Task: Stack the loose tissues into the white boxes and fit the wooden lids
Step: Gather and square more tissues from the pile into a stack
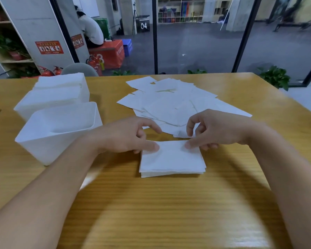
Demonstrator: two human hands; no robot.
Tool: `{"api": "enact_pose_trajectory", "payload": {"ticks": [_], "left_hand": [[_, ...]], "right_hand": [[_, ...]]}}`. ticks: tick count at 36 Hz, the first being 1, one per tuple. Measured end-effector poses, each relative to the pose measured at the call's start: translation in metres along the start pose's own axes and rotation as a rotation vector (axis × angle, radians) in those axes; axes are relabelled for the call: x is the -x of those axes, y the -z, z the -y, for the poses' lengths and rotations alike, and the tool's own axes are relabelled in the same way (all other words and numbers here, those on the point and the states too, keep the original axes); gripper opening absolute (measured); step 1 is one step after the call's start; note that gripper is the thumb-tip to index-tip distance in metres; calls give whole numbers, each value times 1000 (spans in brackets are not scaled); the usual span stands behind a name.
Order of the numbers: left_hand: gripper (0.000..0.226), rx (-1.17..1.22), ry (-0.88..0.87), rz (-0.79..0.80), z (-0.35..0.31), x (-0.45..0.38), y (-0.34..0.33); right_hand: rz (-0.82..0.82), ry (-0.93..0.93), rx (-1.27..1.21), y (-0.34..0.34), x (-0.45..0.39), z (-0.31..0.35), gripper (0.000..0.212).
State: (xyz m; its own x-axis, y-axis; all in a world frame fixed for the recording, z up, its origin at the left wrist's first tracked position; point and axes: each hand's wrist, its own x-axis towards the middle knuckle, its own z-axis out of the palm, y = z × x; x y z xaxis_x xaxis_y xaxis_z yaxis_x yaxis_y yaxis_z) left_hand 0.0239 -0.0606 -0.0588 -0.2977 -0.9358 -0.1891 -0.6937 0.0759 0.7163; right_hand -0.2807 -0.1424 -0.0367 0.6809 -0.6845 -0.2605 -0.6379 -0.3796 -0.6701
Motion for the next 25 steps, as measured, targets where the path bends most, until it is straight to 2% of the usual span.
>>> {"api": "enact_pose_trajectory", "payload": {"ticks": [2, 5, 7, 10, 19, 25], "left_hand": [[45, -38, 8, -100, 1, -1, 1], [32, -107, -12, -347, 3, -8, -2], [21, -129, -53, -443, 3, -12, -9], [14, -146, -107, -443, 1, -17, -23], [25, -169, -116, -366, 8, -24, -32], [28, -158, -124, -409, 7, -25, -34]], "right_hand": [[-127, 19, 9, 7, -1, -5, 31], [-331, 76, 81, 12, -8, -16, 13], [-359, 99, 196, 8, -12, -21, 10], [-337, 86, 284, -1, -18, -26, 11], [-343, 121, 347, -5, -21, -24, 11], [-417, 214, 215, 1, -13, -15, 9]]}}
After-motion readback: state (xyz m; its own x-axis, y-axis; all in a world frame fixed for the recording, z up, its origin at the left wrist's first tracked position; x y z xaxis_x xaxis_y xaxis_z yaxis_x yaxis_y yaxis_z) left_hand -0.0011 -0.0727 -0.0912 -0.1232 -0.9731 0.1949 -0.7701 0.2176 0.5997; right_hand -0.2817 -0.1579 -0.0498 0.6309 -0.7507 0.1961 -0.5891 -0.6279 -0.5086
